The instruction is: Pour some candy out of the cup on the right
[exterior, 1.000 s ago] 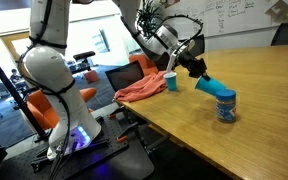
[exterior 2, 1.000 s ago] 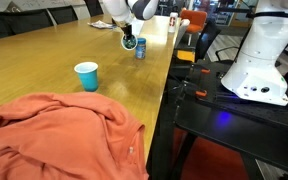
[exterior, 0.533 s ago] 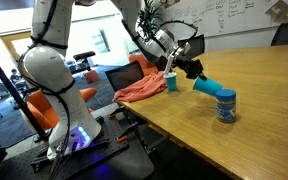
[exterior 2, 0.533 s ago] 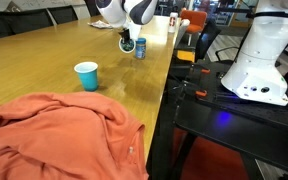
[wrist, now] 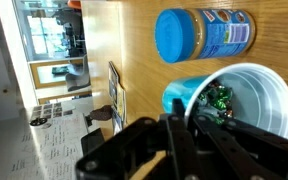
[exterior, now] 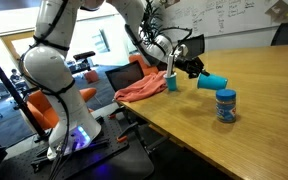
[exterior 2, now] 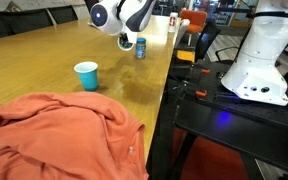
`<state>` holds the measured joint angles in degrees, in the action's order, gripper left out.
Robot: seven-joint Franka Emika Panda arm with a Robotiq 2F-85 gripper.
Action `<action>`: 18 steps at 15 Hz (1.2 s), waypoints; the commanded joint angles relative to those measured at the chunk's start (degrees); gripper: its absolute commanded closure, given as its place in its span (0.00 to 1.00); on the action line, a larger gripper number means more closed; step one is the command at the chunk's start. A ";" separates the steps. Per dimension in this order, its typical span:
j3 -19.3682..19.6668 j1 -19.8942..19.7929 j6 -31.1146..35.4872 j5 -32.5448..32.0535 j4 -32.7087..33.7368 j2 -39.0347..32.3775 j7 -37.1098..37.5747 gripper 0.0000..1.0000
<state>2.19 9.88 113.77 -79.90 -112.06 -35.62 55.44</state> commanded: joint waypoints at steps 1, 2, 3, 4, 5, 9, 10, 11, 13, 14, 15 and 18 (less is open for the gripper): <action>-1.40 0.10 -5.17 -3.41 3.04 -3.85 2.09 0.99; -1.73 0.20 -6.28 -3.98 3.66 -4.90 2.42 0.99; -2.03 0.29 -7.53 -4.40 4.39 -6.10 2.60 0.99; -2.11 0.35 -8.79 -5.09 4.95 -7.17 2.67 0.99; -2.32 0.43 -9.97 -5.53 5.55 -8.08 2.67 0.99; -2.52 0.99 -14.78 -8.15 7.60 -11.05 2.54 0.99; -2.69 0.93 -15.58 -8.73 8.04 -11.57 2.51 0.99; -2.83 0.91 -16.39 -9.21 8.38 -12.01 2.32 0.99; -2.85 1.19 -18.27 -10.75 9.00 -12.81 1.80 0.99; -3.01 1.18 -19.11 -11.41 9.26 -13.16 1.60 0.99; -3.15 1.15 -19.88 -12.12 9.42 -13.40 1.27 0.99; -3.53 1.12 -22.10 -13.94 9.71 -14.01 0.47 0.99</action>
<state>-0.70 10.97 95.13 -91.90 -103.58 -48.72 56.72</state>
